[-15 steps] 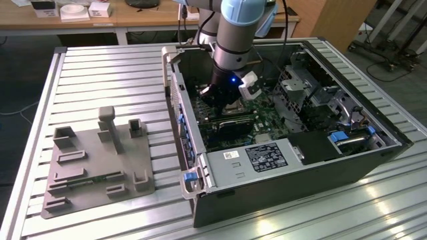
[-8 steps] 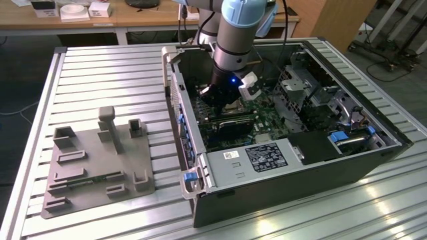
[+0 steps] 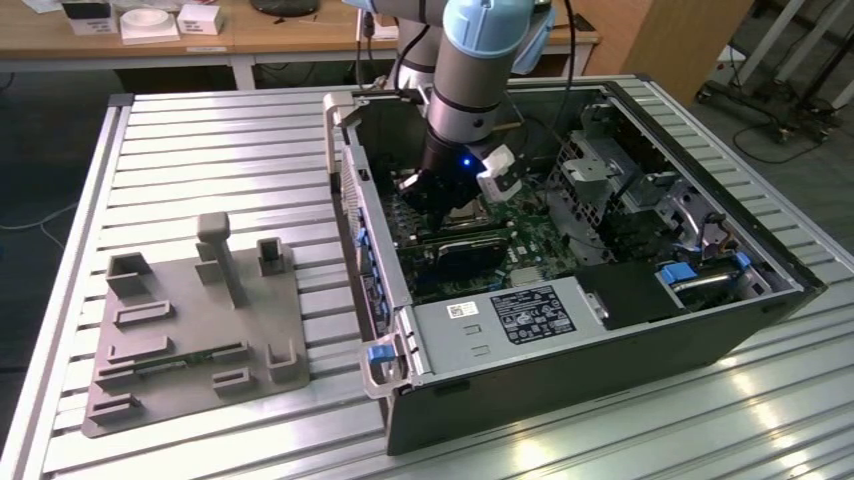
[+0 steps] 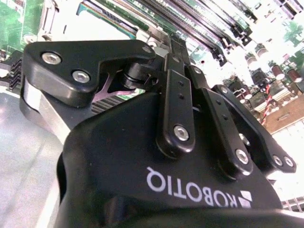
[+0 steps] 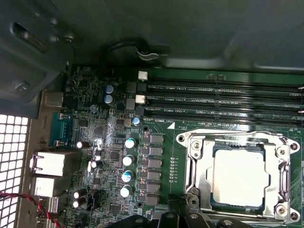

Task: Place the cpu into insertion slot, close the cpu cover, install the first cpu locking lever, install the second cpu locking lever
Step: 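Install the second cpu locking lever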

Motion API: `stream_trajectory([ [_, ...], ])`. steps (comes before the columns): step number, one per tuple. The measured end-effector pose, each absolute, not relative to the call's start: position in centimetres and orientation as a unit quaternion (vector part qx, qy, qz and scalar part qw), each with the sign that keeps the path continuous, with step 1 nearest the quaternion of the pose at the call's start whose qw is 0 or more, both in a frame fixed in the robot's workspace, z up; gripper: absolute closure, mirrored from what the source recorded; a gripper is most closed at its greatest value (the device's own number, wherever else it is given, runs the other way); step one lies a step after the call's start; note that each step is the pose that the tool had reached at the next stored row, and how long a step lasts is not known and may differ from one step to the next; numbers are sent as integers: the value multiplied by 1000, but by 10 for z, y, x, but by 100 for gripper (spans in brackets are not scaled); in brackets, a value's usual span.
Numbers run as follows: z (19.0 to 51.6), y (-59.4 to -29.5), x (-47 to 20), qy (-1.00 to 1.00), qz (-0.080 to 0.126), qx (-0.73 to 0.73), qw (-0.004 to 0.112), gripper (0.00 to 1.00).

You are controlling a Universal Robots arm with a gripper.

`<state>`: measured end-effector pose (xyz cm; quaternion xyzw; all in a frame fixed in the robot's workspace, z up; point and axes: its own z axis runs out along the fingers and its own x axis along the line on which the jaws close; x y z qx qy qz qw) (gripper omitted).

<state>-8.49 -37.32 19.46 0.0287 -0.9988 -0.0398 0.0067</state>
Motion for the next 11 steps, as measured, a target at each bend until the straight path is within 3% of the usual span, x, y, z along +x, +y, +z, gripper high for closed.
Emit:
stream_trajectory([
  [11, 196, -373, -85, -999, -29, 29, 7, 90],
])
